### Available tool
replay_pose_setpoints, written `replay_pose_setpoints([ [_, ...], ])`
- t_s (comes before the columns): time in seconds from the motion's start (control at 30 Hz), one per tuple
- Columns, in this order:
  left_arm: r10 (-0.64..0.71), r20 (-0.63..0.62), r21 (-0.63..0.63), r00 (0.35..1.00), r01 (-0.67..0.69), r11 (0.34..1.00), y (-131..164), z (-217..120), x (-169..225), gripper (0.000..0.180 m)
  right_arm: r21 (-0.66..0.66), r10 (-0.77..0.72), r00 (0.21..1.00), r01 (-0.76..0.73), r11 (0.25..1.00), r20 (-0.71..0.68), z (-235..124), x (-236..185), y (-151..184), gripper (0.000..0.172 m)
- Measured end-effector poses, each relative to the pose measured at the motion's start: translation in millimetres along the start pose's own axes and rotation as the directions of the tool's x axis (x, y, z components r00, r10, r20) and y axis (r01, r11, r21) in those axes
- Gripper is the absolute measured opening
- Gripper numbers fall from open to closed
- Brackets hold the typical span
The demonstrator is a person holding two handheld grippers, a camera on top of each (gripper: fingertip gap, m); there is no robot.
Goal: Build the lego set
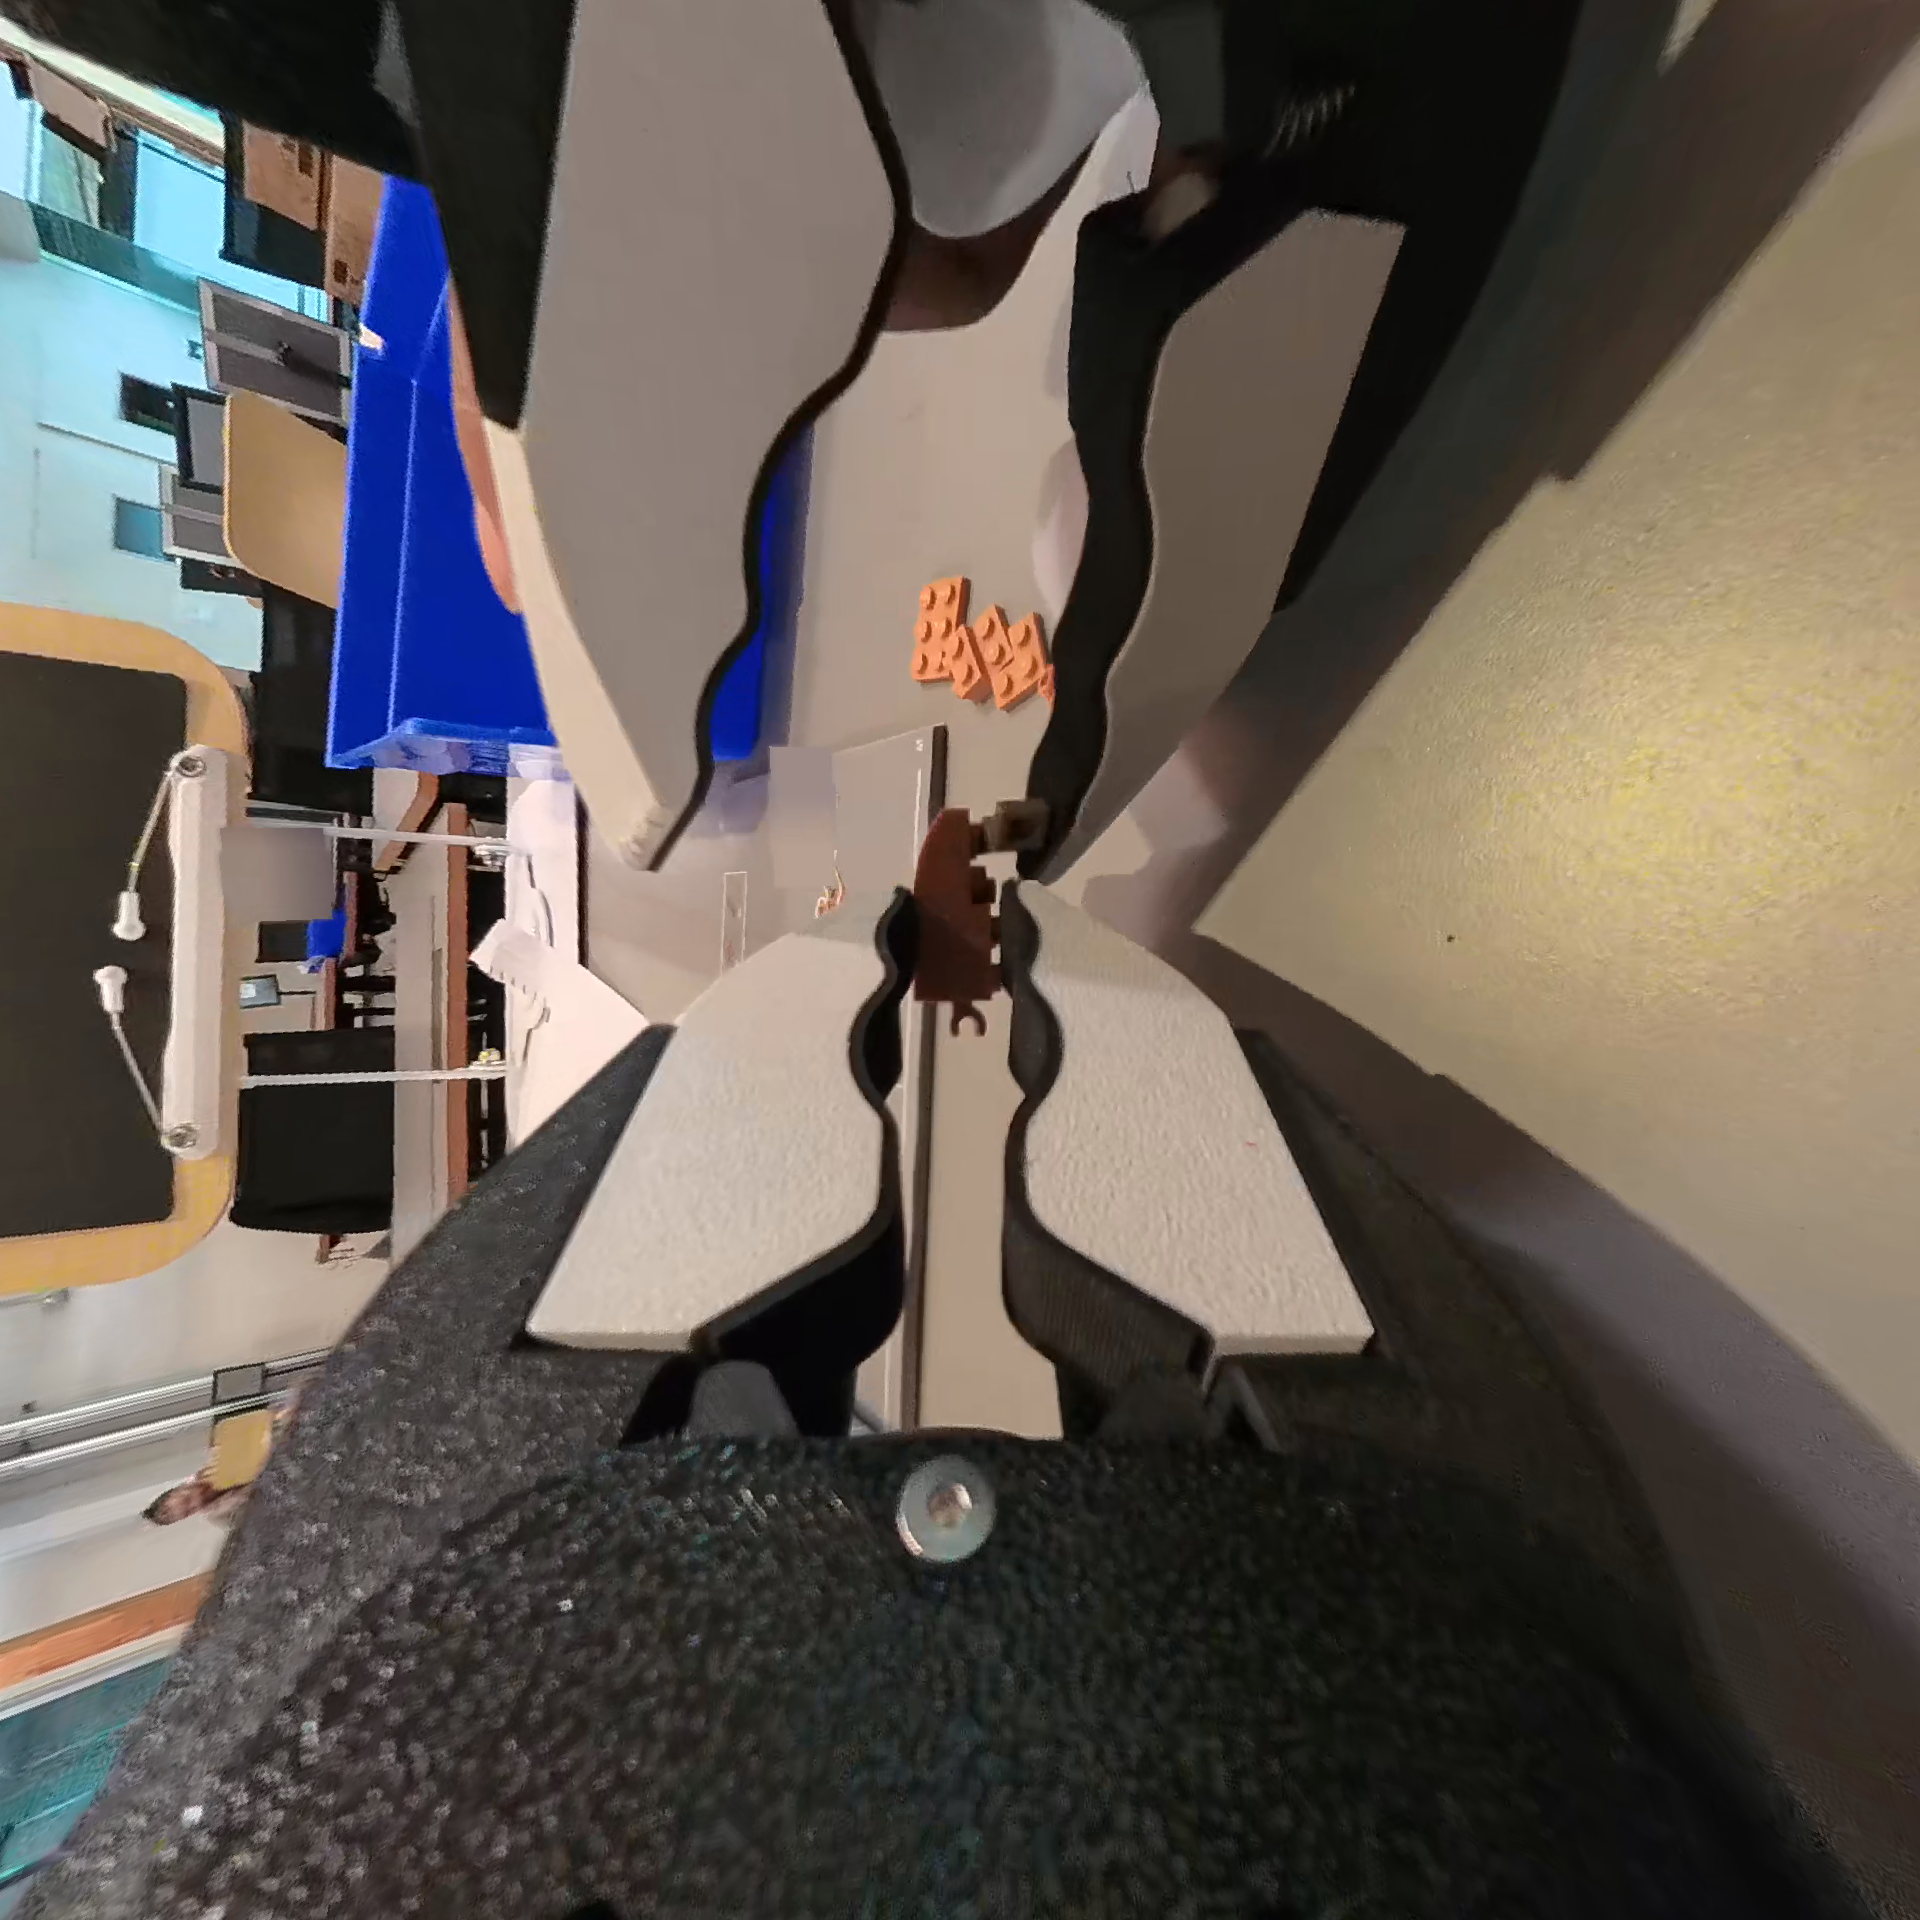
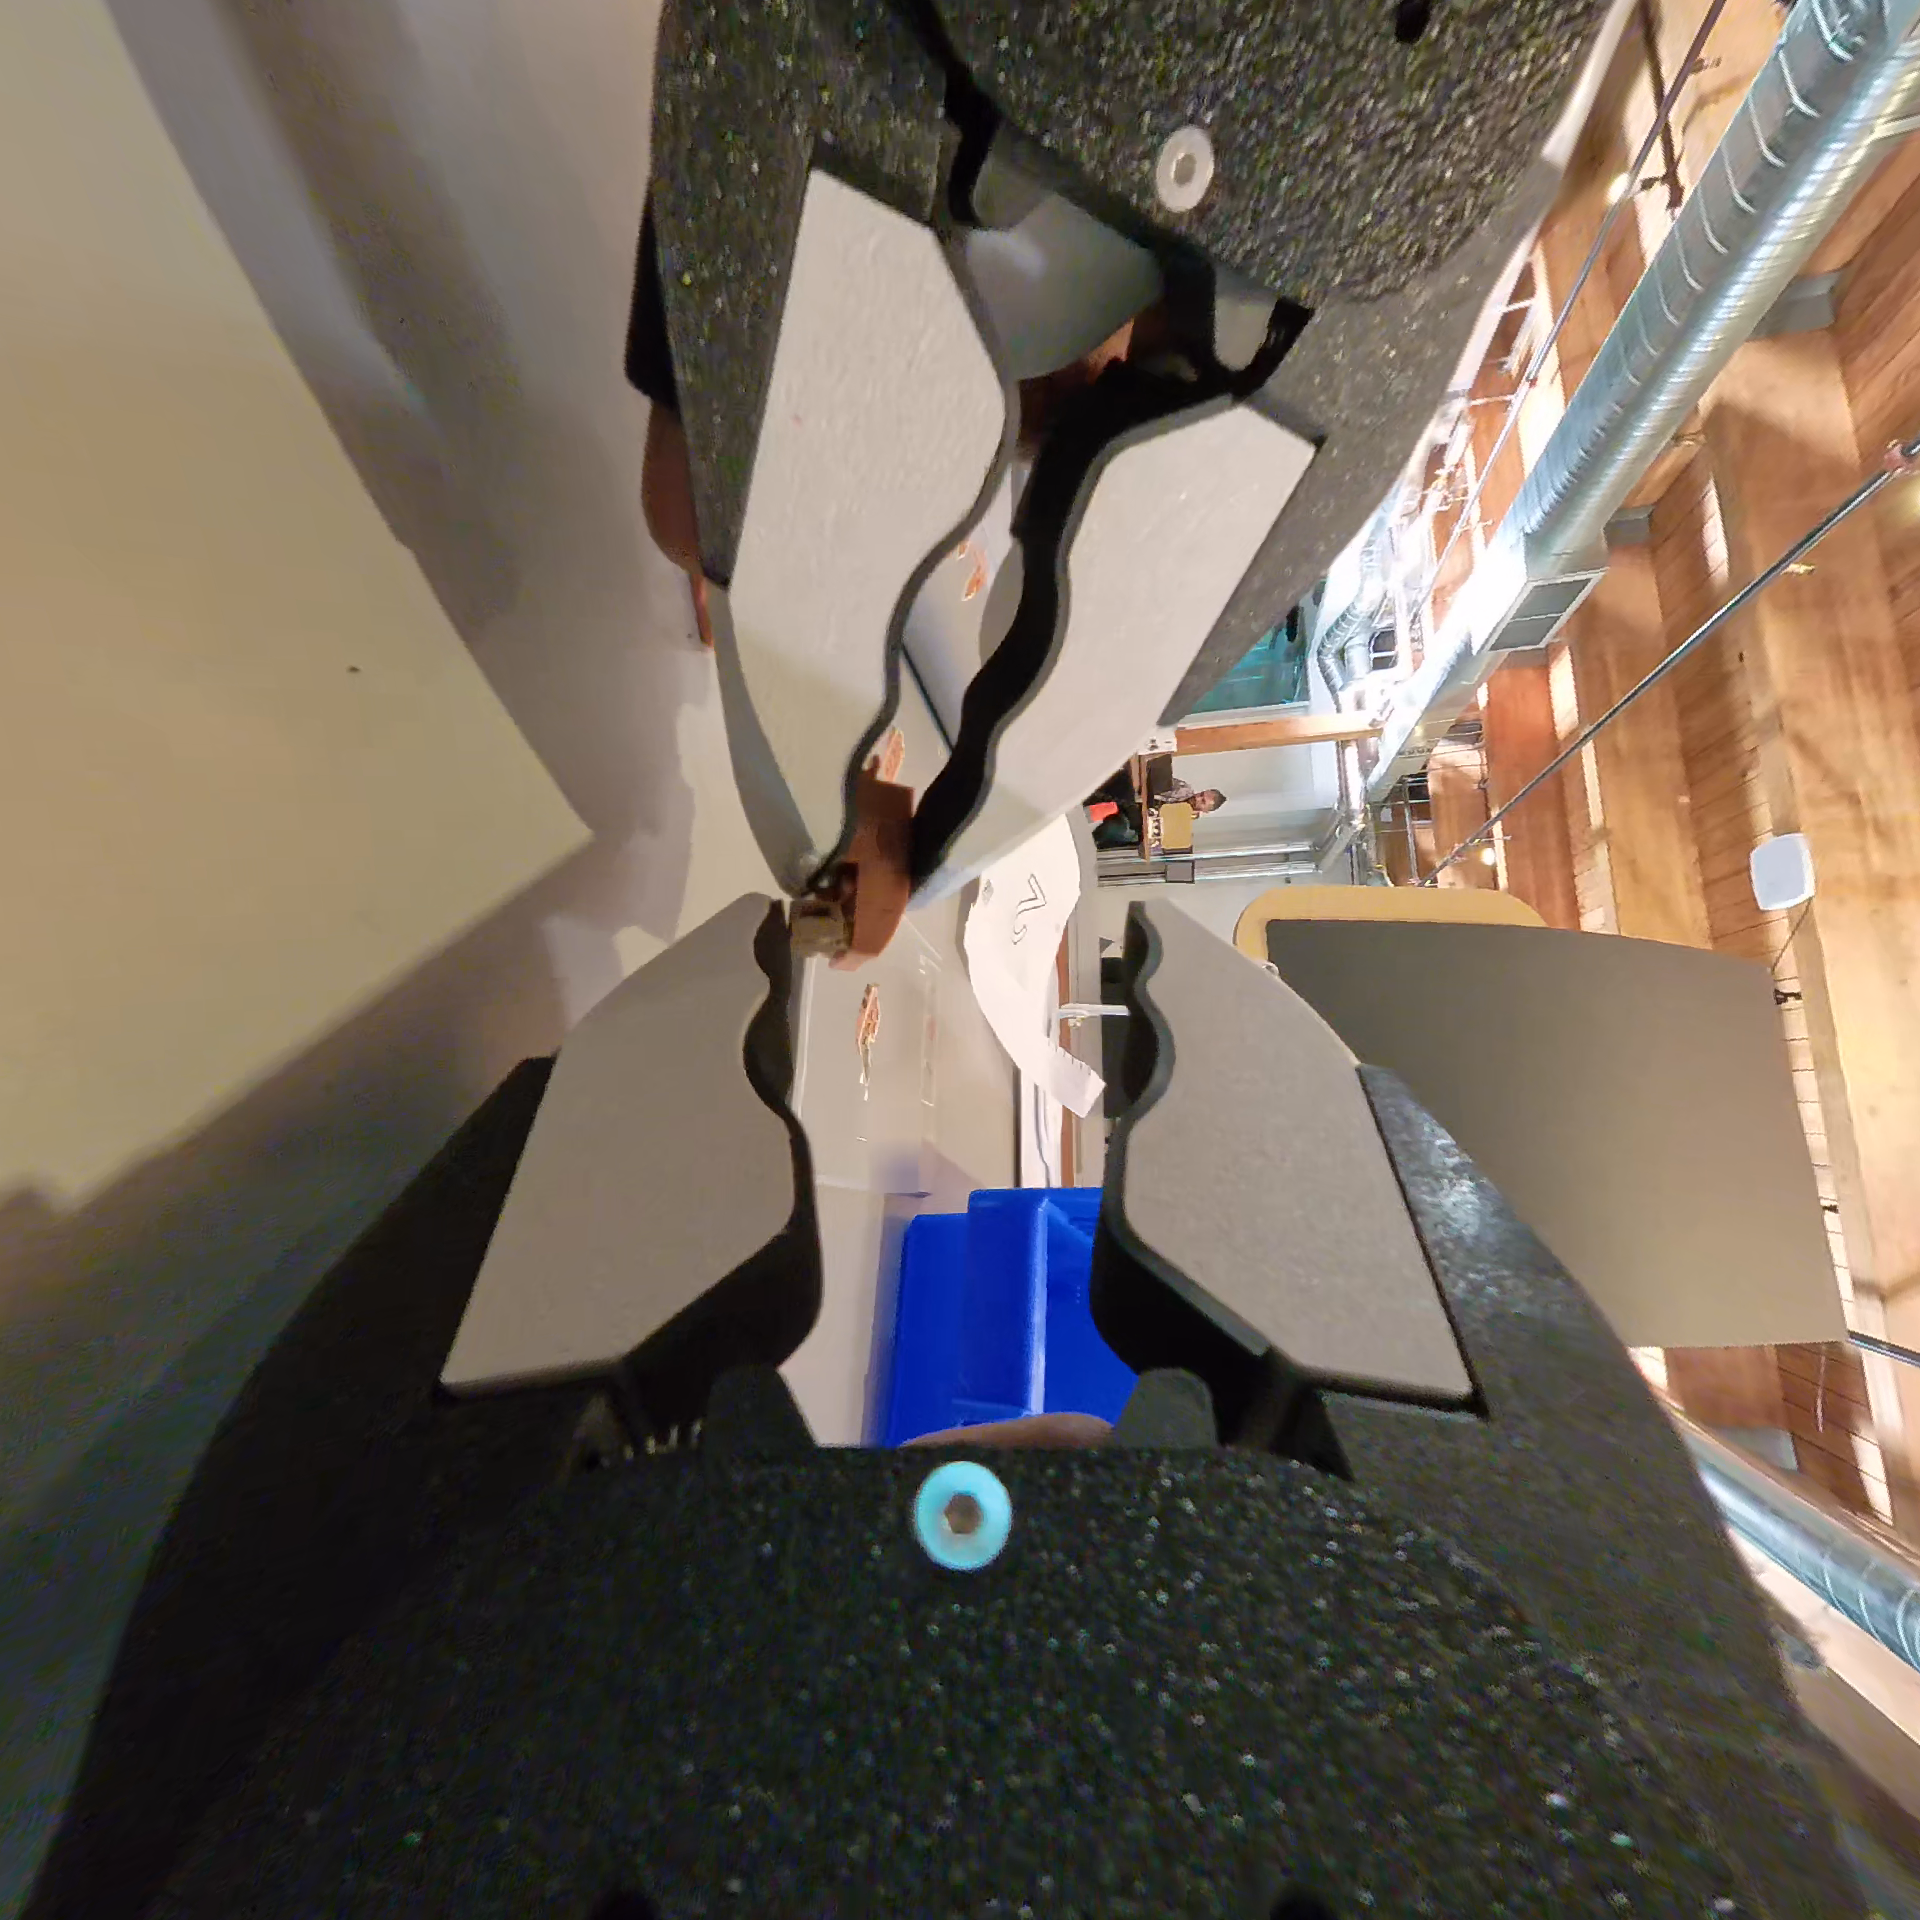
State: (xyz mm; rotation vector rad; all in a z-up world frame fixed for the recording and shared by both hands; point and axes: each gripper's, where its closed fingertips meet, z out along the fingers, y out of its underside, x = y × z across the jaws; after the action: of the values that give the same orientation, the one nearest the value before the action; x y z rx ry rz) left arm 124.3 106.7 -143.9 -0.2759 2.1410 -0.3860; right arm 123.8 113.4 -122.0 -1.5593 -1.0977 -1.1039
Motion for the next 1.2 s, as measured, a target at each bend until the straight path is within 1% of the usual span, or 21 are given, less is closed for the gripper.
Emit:
replay_pose_setpoints([
  [0.3, -0.002, -0.035, 0.006, 0.999, 0.002, 1.0, -1, 1, 6, 0.015, -0.002, 0.117, 0.989, -0.117, 0.993, 0.092, 0, -6, 3, 0.065],
  [0.5, -0.171, -0.137, 0.019, 0.976, 0.175, 0.984, 0, 3, 13, 0.015, -0.053, 0.102, 0.983, -0.095, 0.994, 0.15, 0, -15, 12, 0.064],
  [0.6, -0.195, -0.151, 0.014, 0.969, 0.2, 0.98, 1, 4, 14, 0.015, -0.071, 0.114, 0.982, -0.105, 0.992, 0.148, 0, -15, 14, 0.064],
  [0.67, -0.203, -0.144, -0.013, 0.968, 0.203, 0.979, 4, 4, 13, 0.015, -0.122, 0.141, 0.98, -0.124, 0.985, 0.139, 1, -13, 20, 0.062],
  [0.77, -0.25, -0.145, -0.054, 0.957, 0.244, 0.968, 8, 3, 12, 0.015, -0.146, 0.138, 0.984, -0.12, 0.982, 0.115, 1, -9, 23, 0.06],
  [0.9, -0.336, -0.193, -0.07, 0.922, 0.329, 0.942, 7, 3, 16, 0.015, -0.195, 0.093, 0.992, -0.076, 0.978, 0.081, 3, -6, 27, 0.06],
  [1.03, -0.433, -0.216, -0.117, 0.875, 0.417, 0.901, 13, 4, 19, 0.015, -0.185, 0.091, 0.991, -0.072, 0.98, 0.096, 4, -10, 20, 0.06],
  [1.13, -0.498, -0.216, -0.152, 0.839, 0.475, 0.867, 21, 3, 17, 0.015, -0.215, 0.123, 0.988, -0.1, 0.972, 0.097, 5, -6, 31, 0.059],
  [1.2, -0.566, -0.221, -0.172, 0.794, 0.539, 0.824, 25, 1, 15, 0.015, -0.24, 0.153, 0.984, -0.127, 0.962, 0.092, 7, -1, 43, 0.052],
])
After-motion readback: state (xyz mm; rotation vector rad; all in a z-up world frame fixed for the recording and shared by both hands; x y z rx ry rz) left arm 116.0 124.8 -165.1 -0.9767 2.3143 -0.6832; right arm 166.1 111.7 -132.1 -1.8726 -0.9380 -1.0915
